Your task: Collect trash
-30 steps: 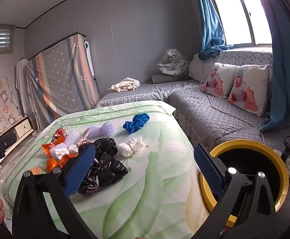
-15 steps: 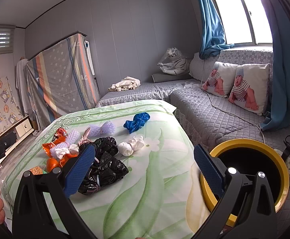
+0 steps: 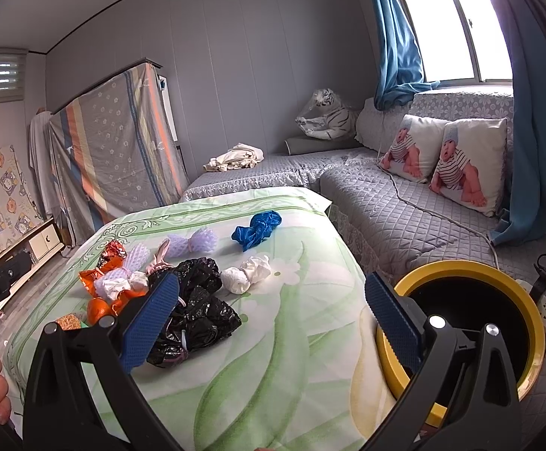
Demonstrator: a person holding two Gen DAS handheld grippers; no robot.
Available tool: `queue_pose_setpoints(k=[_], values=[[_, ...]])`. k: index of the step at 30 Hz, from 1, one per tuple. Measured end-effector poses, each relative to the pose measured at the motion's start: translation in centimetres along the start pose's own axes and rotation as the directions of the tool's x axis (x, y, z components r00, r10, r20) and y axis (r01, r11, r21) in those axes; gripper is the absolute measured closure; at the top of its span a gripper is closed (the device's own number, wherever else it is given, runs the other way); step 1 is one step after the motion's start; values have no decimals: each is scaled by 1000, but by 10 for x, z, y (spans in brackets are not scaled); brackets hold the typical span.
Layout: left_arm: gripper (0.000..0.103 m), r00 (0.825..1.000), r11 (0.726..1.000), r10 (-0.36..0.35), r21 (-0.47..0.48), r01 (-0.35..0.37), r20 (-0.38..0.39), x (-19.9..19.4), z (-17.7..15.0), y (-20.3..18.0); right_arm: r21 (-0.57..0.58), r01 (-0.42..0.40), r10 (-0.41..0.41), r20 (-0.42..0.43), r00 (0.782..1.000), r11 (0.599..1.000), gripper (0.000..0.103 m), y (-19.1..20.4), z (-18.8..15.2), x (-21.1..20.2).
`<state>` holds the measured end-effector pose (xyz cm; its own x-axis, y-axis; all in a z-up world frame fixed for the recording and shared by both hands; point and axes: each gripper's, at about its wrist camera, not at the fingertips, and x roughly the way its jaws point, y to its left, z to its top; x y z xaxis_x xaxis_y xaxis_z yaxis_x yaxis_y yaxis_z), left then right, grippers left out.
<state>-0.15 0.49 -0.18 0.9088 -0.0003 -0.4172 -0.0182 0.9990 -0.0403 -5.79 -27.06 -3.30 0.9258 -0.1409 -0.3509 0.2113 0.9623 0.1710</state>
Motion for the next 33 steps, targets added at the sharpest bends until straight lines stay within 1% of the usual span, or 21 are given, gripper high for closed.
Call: queue_pose_setpoints(k=[3,33], values=[[8,1000,1000,1,0,-1,-2,1,0,-1,3,-4,4,-4,1000,1000,8,-7,0,-3],[8,1000,1000,0,-2,0,-6,2,-2,-2,10,2,-2,-7,1000,1000,8,-10,1,-2]])
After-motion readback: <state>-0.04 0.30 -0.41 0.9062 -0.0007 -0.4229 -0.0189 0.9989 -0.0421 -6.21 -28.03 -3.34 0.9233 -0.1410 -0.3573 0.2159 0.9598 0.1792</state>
